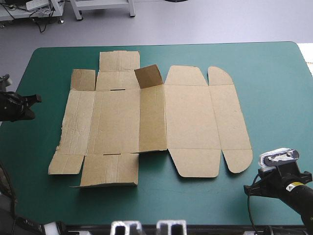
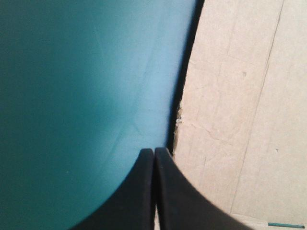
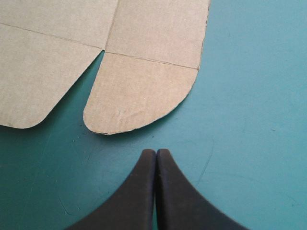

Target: Fold the box

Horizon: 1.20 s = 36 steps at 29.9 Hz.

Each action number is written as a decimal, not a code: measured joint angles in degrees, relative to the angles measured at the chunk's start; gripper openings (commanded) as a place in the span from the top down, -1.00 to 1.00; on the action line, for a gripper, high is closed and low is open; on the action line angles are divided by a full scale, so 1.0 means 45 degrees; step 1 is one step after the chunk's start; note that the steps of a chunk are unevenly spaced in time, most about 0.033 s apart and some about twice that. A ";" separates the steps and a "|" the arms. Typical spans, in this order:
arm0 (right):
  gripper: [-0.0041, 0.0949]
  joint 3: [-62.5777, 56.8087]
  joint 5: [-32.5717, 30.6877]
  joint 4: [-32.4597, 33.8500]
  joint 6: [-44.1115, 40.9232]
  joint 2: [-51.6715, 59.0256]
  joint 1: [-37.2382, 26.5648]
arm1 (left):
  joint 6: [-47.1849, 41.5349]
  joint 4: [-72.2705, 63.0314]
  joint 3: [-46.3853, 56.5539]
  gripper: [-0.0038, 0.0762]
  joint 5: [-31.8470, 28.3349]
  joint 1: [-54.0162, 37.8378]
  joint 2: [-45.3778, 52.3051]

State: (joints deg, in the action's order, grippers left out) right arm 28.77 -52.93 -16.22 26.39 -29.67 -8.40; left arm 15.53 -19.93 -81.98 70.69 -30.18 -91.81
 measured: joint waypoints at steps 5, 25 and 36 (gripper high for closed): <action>0.97 -0.0014 0.0010 0.0012 0.0000 0.0000 0.0000 | 0.1162 -0.1101 0.0000 0.93 -0.0027 -0.0279 -0.0808; 0.97 -0.0054 0.0090 0.0025 0.0000 0.0010 0.0000 | 0.1421 -0.1377 0.1515 -0.14 -0.0287 -0.0279 -0.3137; 0.97 -0.0054 0.0090 0.0025 0.0000 0.0010 0.0000 | 0.2243 -0.2637 0.2708 -0.14 -0.0595 -0.0260 -0.2894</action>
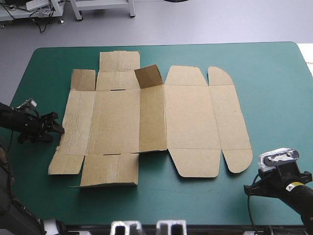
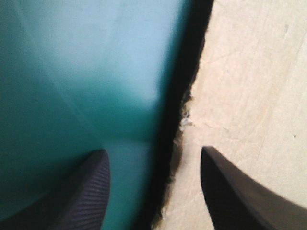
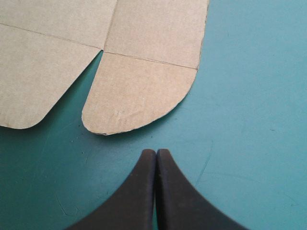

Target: Fold the box

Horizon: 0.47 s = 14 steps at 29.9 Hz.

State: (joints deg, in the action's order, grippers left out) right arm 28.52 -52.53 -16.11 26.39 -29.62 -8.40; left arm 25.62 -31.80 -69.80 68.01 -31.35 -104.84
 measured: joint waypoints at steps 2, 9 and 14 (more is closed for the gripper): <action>0.97 0.0000 0.0014 0.0000 0.0000 0.0000 0.0000 | 0.0236 -0.0145 0.0273 -0.14 -0.0054 0.0111 0.0073; 0.96 0.0000 0.0023 0.0000 0.0000 0.0000 0.0000 | 0.0752 -0.0718 0.1011 -0.14 0.0011 0.0525 0.0221; 0.97 0.0000 0.0039 0.0000 0.0000 0.0000 0.0000 | 0.1148 -0.1553 0.1576 -0.14 0.0052 0.0635 0.0319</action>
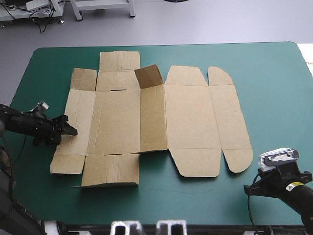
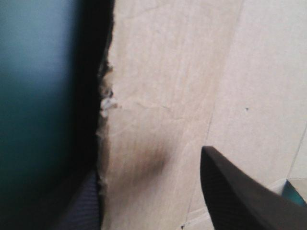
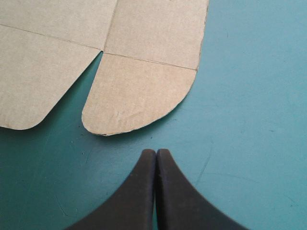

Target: Fold the box

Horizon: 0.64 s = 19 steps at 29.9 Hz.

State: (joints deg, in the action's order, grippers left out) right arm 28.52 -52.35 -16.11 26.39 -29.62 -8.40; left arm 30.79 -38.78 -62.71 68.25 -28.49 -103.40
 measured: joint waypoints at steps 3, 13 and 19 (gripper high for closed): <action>0.96 0.0000 0.0000 0.0000 0.0000 0.0000 0.0000 | 0.0533 -0.0950 0.0529 -0.14 0.0190 0.0158 0.0000; 0.97 0.0000 0.0003 0.0000 0.0000 0.0000 0.0000 | 0.0949 -0.1783 0.1163 0.91 0.0434 0.0422 -0.0251; 0.97 0.0000 0.0003 0.0000 0.0000 0.0000 0.0000 | 0.0943 -0.2150 0.1249 0.91 0.0379 0.0508 -0.0312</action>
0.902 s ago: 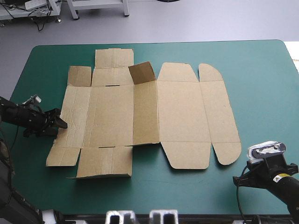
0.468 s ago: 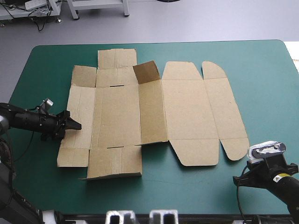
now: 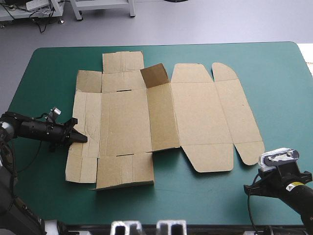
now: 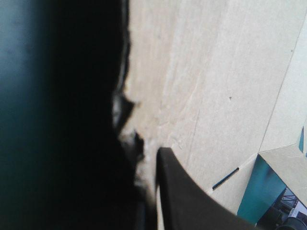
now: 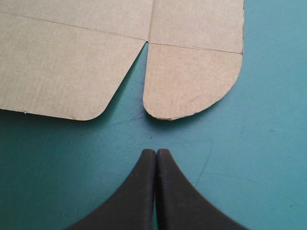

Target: Fold the box

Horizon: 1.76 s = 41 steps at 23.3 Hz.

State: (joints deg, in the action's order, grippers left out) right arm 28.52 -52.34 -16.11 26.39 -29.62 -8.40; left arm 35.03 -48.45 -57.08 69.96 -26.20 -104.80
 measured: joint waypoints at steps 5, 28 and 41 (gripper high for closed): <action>0.97 0.0000 0.0000 -0.0012 0.0000 0.0000 0.0000 | 0.0050 -0.0133 -0.0874 0.93 -0.0046 0.0559 0.0591; 0.97 0.0000 0.0000 -0.0046 0.0098 0.0000 0.0000 | 0.3723 1.1999 -0.9758 0.93 0.0379 1.2849 0.2852; 0.96 0.0000 0.0000 -0.0046 0.0373 0.0000 0.0000 | 0.4924 1.3456 -0.9758 0.93 -0.2007 1.4346 0.2852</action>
State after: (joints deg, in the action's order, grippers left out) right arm 28.52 -52.34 -16.32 28.07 -29.62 -8.40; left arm 57.19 12.10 -100.99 60.92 38.35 -91.97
